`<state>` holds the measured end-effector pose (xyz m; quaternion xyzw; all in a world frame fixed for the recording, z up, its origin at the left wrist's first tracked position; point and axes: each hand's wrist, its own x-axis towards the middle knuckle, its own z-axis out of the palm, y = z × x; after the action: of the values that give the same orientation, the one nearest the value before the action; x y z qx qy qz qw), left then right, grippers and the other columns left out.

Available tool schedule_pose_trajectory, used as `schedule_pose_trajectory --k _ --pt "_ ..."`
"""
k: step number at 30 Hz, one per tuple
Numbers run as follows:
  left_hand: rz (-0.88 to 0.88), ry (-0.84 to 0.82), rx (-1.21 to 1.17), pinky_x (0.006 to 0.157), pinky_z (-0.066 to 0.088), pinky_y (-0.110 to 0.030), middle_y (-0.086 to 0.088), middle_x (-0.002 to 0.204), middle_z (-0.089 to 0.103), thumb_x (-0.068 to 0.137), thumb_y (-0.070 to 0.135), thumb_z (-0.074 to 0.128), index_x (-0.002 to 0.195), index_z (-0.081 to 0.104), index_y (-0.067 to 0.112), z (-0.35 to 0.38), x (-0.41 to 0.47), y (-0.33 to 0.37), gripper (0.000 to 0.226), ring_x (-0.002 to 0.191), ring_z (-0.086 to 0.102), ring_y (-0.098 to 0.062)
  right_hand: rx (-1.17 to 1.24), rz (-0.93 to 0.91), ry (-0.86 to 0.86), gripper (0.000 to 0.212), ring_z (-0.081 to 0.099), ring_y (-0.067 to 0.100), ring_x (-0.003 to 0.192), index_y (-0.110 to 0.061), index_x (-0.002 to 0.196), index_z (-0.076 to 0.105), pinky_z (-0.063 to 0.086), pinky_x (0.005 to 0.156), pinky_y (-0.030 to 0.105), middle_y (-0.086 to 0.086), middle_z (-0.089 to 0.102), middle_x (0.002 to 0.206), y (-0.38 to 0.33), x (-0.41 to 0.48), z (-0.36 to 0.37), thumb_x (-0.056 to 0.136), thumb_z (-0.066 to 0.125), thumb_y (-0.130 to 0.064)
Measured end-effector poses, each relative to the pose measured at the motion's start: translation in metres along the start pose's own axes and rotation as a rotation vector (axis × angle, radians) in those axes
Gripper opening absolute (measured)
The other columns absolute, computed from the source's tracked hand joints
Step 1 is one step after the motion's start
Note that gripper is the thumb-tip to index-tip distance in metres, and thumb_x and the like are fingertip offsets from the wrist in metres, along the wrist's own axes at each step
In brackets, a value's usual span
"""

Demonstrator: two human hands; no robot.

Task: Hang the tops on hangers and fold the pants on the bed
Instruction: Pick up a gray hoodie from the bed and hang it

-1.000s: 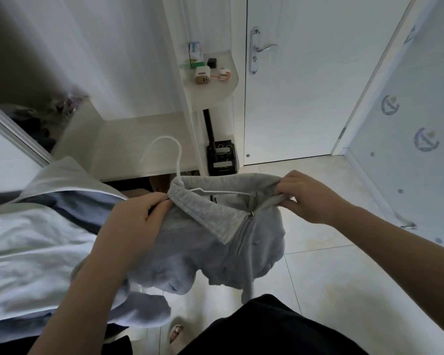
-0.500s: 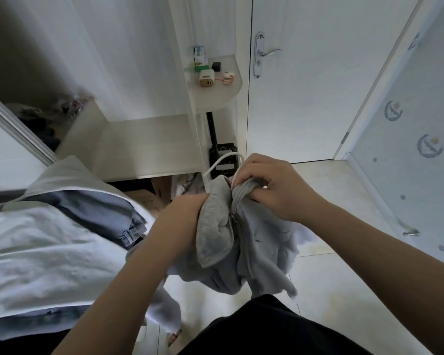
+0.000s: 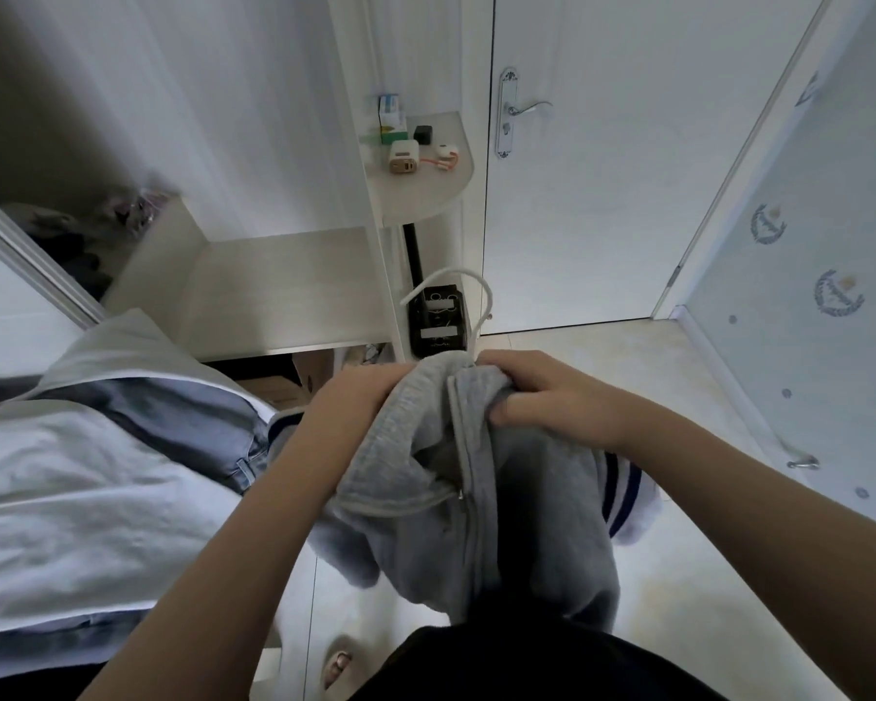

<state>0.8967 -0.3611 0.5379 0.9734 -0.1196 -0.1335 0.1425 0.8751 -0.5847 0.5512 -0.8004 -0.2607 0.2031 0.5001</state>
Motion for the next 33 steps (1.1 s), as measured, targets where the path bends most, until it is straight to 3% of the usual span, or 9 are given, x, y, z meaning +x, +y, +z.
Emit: schedule_pose_trajectory --k 2,6,9,14,18,22,25,29,33 --pt "0.024 0.046 -0.152 0.111 0.035 -0.031 -0.002 0.130 0.058 0.102 0.022 0.057 0.144 0.053 0.019 0.000 -0.007 -0.002 0.042 0.129 0.048 -0.020 0.061 -0.008 0.040 0.033 0.047 0.009 0.073 -0.013 0.078 0.054 0.038 0.067 0.025 -0.004 0.048 0.076 0.003 -0.002 0.004 0.087 0.060 -0.044" --pt "0.093 0.568 -0.672 0.082 0.048 -0.018 0.014 0.091 0.067 0.095 0.042 0.056 0.089 0.069 0.039 0.003 -0.044 -0.007 0.015 0.091 0.061 0.002 0.095 -0.007 0.306 0.044 0.041 0.005 0.062 -0.012 0.065 0.047 0.034 0.058 0.020 -0.007 0.042 0.064 0.014 0.003 0.013 0.099 0.060 -0.037" --pt "0.017 0.381 -0.701 0.069 0.046 -0.011 0.021 0.088 0.067 0.079 0.062 0.063 0.091 0.062 0.040 0.017 -0.046 0.007 0.025 0.082 0.061 0.006 0.126 -0.017 0.391 0.041 0.042 0.003 0.062 -0.012 0.064 0.050 0.035 0.059 0.020 -0.011 0.043 0.063 0.013 0.009 0.017 0.098 0.060 -0.033" --pt "-0.061 0.529 -0.635 0.067 0.044 -0.009 0.011 0.082 0.060 0.099 0.017 0.060 0.099 0.063 0.017 0.035 -0.030 0.017 0.003 0.077 0.058 -0.004 0.006 0.147 0.505 0.066 0.026 0.007 0.041 -0.024 0.045 0.026 0.025 0.042 0.016 -0.013 0.024 0.045 0.002 0.020 0.012 0.088 0.058 -0.063" --pt "-0.038 0.779 -0.599 0.070 0.041 -0.010 0.009 0.083 0.060 0.100 0.010 0.055 0.094 0.062 0.012 0.008 -0.025 -0.001 0.009 0.078 0.056 0.001 -0.275 0.178 0.341 0.060 0.032 0.005 0.038 -0.022 0.045 0.042 0.029 0.045 0.021 -0.010 0.036 0.040 0.015 0.011 0.004 0.102 0.046 -0.042" --pt "-0.025 0.962 -0.632 0.074 0.044 -0.010 0.015 0.085 0.063 0.096 0.008 0.055 0.096 0.063 0.017 -0.010 -0.022 -0.009 0.012 0.082 0.058 0.006 -0.470 0.277 0.132 0.047 0.052 0.005 0.066 -0.025 0.062 0.046 0.036 0.058 0.020 -0.008 0.053 0.070 0.024 0.002 0.015 0.106 0.038 -0.041" --pt "0.073 0.824 -0.599 0.074 0.047 -0.015 0.014 0.083 0.064 0.095 0.005 0.056 0.096 0.064 0.017 -0.007 -0.019 -0.002 0.014 0.081 0.060 0.002 -0.531 0.216 0.155 0.039 0.058 0.023 0.085 -0.027 0.068 0.043 0.047 0.078 0.037 0.002 0.056 0.085 0.015 0.008 0.015 0.104 0.037 -0.041" --pt "0.180 0.571 -0.554 0.070 0.041 -0.006 0.010 0.089 0.067 0.095 0.006 0.059 0.098 0.063 0.028 0.003 -0.020 0.007 0.022 0.084 0.060 0.007 -0.406 0.138 0.265 0.043 0.056 0.020 0.071 -0.016 0.068 0.048 0.044 0.066 0.035 0.004 0.058 0.074 -0.001 0.015 0.004 0.103 0.041 -0.040" --pt "0.283 0.548 -0.548 0.074 0.041 -0.007 0.014 0.089 0.068 0.092 0.004 0.059 0.099 0.066 0.024 0.006 -0.025 0.014 0.023 0.086 0.061 0.004 -0.445 0.192 0.107 0.046 0.046 0.015 0.061 -0.021 0.062 0.040 0.036 0.058 0.030 0.002 0.048 0.066 -0.006 0.024 0.004 0.107 0.037 -0.032"
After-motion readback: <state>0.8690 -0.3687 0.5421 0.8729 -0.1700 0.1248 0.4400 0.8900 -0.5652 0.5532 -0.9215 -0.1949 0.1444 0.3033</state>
